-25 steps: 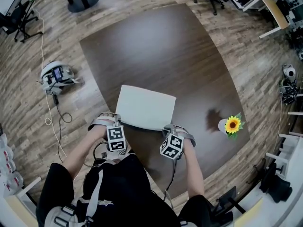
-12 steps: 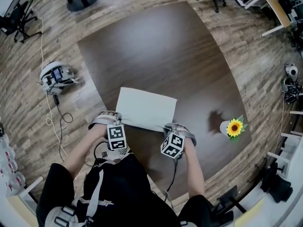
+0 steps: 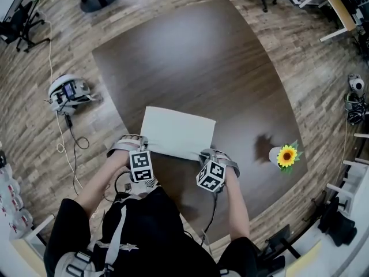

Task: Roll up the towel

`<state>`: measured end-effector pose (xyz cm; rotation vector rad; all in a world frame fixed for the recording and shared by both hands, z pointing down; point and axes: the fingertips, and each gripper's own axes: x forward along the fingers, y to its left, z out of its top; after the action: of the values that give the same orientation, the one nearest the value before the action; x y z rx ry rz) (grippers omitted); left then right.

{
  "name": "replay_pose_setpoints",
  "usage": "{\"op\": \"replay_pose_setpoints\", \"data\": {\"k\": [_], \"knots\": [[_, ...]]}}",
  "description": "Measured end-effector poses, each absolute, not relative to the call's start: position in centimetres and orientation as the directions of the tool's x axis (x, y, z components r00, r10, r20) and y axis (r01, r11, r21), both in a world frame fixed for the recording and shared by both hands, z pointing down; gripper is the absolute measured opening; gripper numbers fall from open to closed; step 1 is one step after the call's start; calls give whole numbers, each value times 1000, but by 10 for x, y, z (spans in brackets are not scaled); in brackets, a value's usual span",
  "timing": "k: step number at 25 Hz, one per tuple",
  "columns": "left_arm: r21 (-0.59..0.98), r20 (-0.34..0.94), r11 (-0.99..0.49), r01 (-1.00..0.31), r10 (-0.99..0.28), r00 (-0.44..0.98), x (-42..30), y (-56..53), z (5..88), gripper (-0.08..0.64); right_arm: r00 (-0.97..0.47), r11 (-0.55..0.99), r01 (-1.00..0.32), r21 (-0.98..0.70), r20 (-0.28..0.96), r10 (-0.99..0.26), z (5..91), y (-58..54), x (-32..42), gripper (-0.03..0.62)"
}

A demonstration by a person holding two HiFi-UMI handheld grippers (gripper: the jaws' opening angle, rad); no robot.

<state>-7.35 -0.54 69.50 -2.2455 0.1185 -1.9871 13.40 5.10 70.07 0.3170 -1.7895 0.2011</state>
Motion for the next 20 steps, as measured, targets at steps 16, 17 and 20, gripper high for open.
{"op": "replay_pose_setpoints", "data": {"k": [16, 17, 20], "knots": [[-280, 935, -957, -78, -290, 203, -76, -20, 662, 199, -164, 913, -340, 224, 942, -293, 674, 45, 135, 204], [-282, 934, -957, -73, -291, 208, -75, -18, 661, 199, -167, 913, -340, 224, 941, -293, 672, 48, 133, 204], [-284, 932, -957, -62, -291, 218, -72, -8, 658, 199, -170, 914, -339, 221, 942, -291, 672, 60, 130, 202]]}}
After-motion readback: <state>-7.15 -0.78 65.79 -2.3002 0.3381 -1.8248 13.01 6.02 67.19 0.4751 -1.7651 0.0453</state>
